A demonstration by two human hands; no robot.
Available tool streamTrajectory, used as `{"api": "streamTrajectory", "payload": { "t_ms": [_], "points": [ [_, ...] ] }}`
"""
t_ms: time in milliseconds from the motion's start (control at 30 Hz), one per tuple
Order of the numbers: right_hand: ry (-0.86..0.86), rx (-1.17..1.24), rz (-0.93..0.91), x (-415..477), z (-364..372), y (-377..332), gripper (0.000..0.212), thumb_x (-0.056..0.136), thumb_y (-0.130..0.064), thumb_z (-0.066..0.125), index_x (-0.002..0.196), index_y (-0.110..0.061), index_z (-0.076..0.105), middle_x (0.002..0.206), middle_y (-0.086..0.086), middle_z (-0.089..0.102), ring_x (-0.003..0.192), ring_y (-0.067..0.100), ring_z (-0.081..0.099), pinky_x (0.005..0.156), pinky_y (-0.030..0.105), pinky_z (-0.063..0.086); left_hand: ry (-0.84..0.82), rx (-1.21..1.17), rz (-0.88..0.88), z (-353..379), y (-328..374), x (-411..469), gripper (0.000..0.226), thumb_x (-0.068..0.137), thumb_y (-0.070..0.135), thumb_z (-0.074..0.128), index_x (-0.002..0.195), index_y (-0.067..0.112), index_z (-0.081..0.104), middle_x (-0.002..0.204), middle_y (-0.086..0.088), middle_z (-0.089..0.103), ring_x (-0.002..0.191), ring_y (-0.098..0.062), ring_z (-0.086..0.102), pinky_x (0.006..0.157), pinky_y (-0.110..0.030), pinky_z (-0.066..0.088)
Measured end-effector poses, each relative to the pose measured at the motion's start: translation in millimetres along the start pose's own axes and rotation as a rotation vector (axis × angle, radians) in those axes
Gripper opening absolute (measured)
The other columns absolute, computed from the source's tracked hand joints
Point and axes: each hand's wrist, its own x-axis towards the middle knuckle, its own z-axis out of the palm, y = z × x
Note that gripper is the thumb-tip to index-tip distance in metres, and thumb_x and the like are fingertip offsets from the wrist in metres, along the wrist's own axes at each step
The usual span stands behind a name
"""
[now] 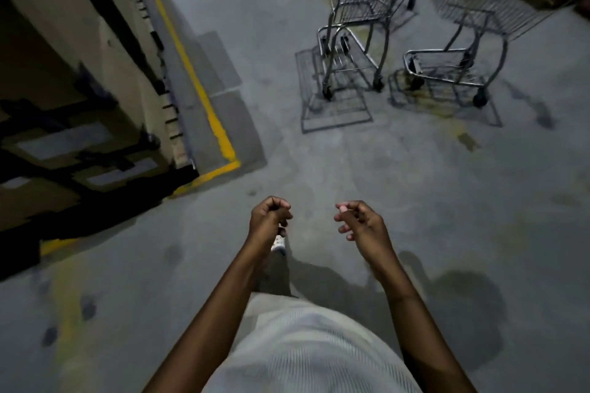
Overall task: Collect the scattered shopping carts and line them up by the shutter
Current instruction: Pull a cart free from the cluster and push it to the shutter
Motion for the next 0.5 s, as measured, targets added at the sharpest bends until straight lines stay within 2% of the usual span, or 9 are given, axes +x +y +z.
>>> {"api": "streamTrajectory", "payload": {
  "t_ms": [133,267,400,500],
  "points": [
    [0.085,0.053,-0.031,114,21,-65,0.008,0.102,-0.021,0.064,0.104,-0.023,0.071,0.085,-0.002,0.074,0.065,0.006,0.062,0.064,0.024,0.044,-0.091,0.094,0.021,21,85,120,0.025,0.088,-0.010,0.056,0.078,0.013,0.059,0.072,-0.006,0.056,0.059,-0.016,0.045,0.050,-0.026,0.036],
    [0.103,0.058,-0.105,186,25,-137,0.011,0.103,-0.023,0.063,0.110,-0.020,0.071,0.092,0.000,0.075,0.073,0.004,0.067,0.066,0.013,0.048,-0.162,0.186,0.080,52,180,213,0.024,0.093,-0.005,0.055,0.079,0.014,0.060,0.072,-0.004,0.061,0.059,-0.014,0.046,0.050,-0.026,0.036],
    [0.136,0.088,-0.055,254,15,-160,0.009,0.102,-0.019,0.064,0.104,-0.025,0.071,0.092,-0.002,0.075,0.074,0.002,0.067,0.064,0.013,0.048,-0.273,0.268,0.088,91,236,288,0.025,0.095,-0.004,0.055,0.080,0.015,0.061,0.073,-0.005,0.063,0.060,-0.014,0.049,0.052,-0.027,0.037],
    [0.251,0.172,0.049,326,0,-160,0.011,0.101,-0.015,0.064,0.098,-0.022,0.071,0.084,0.000,0.074,0.071,0.013,0.063,0.059,0.018,0.045,-0.273,0.268,0.045,124,248,336,0.026,0.093,-0.006,0.055,0.080,0.014,0.060,0.069,-0.003,0.063,0.057,-0.014,0.048,0.050,-0.026,0.036]
  ]
}}
